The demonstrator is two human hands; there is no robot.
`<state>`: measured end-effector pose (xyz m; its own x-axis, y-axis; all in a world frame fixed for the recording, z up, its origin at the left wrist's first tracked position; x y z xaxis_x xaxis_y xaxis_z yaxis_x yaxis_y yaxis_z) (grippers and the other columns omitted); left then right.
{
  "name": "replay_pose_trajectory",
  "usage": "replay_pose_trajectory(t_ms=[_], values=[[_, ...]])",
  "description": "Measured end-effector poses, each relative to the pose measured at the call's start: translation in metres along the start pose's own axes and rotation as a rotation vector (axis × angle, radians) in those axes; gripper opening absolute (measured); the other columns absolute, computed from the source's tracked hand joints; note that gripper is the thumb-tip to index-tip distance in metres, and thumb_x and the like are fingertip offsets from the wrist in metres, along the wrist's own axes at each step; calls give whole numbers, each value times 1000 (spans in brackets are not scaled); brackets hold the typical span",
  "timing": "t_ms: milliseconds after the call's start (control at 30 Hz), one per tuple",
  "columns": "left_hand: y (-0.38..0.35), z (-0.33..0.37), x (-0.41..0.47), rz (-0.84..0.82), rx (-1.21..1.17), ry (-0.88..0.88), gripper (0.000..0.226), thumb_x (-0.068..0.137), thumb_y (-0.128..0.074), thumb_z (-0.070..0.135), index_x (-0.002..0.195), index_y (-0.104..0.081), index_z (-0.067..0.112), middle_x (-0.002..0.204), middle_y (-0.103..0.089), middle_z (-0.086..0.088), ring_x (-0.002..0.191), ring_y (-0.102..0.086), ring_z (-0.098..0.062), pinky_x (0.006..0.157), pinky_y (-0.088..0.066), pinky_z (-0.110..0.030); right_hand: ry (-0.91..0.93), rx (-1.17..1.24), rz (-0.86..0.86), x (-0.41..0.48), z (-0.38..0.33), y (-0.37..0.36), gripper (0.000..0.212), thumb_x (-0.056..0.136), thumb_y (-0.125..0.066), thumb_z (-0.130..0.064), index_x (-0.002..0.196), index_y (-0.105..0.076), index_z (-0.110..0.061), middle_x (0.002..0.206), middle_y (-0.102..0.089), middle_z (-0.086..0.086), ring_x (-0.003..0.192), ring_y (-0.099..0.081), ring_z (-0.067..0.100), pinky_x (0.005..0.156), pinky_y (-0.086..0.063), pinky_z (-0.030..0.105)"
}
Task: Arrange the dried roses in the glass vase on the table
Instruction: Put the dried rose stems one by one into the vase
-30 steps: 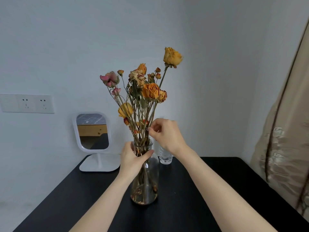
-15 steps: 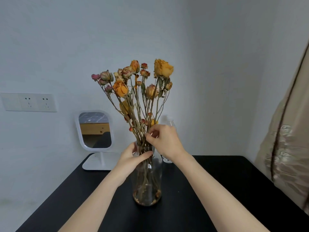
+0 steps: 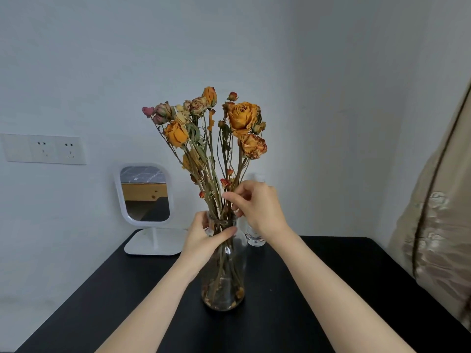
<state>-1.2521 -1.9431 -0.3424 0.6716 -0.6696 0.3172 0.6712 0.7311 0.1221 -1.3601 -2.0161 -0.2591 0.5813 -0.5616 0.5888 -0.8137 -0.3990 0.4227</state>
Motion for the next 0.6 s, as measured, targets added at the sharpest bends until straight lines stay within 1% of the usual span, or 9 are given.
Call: replay_pose_trajectory(t_ms=[67, 133, 200, 267, 333, 400, 500, 600], values=[[1, -1, 1, -13, -5, 11, 48, 70, -77, 33, 106, -47, 34, 103, -56, 21, 96, -52, 3, 77, -41, -21, -2, -8, -12, 0, 1, 0, 22, 82, -68, -30, 70, -59, -14, 60, -60, -5, 52, -56, 3, 59, -51, 19], [3, -1, 2, -34, -6, 20, 41, 71, -76, 32, 102, -49, 39, 103, -58, 21, 99, -53, 2, 81, -41, -22, 15, -2, -1, 0, 1, 0, 21, 83, -68, -30, 70, -58, -18, 60, -59, -6, 50, -56, 1, 56, -49, 13], [4, -2, 4, -58, -5, 29, 41, 73, -75, 32, 108, -52, 36, 109, -60, 17, 105, -54, -2, 87, -40, -25, 36, 24, 26, -1, 0, 0, 17, 84, -67, -31, 72, -60, -20, 60, -60, -7, 46, -54, 0, 52, -44, 7], [4, -3, 5, -77, -1, 33, 49, 75, -73, 31, 119, -53, 27, 114, -62, 12, 109, -55, -6, 89, -40, -25, 58, 25, 36, -2, -1, 0, 15, 85, -65, -31, 76, -62, -20, 60, -59, -7, 47, -54, 0, 52, -43, 6], [4, -2, 5, -93, -1, 28, 50, 77, -72, 31, 123, -52, 26, 114, -62, 14, 108, -55, -5, 84, -40, -21, 71, 0, 35, -2, 0, 0, 15, 87, -63, -30, 76, -62, -19, 60, -58, -7, 48, -53, 0, 53, -43, 5], [4, -1, 4, -111, 7, 22, 48, 79, -70, 30, 123, -51, 27, 111, -61, 18, 107, -54, -2, 80, -40, -16, 63, -10, 39, -2, 0, -1, 16, 88, -62, -29, 75, -61, -19, 62, -59, -6, 49, -53, 0, 53, -43, 5], [4, -3, 4, -120, 24, 24, 49, 81, -68, 30, 126, -49, 26, 116, -60, 14, 112, -52, -7, 91, -38, -22, 54, -15, 36, -1, 0, -2, 16, 88, -62, -29, 75, -61, -19, 64, -60, -5, 51, -53, 1, 54, -42, 6], [3, -4, 4, -127, 21, 23, 52, 82, -67, 30, 130, -47, 24, 122, -59, 10, 116, -51, -9, 95, -36, -26, 47, -15, 40, -1, 1, -2, 16, 88, -62, -28, 76, -63, -17, 64, -60, -5, 51, -53, 0, 56, -43, 8]])
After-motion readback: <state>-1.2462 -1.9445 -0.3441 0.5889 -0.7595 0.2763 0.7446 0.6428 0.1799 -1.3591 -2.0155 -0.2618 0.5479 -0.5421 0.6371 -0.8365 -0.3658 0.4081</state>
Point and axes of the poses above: each hand's wrist, its own x-axis towards the middle knuckle, its own y-axis out of the back of the hand, z = x × y, the point moved 3 cm from there along x, towards the middle knuckle
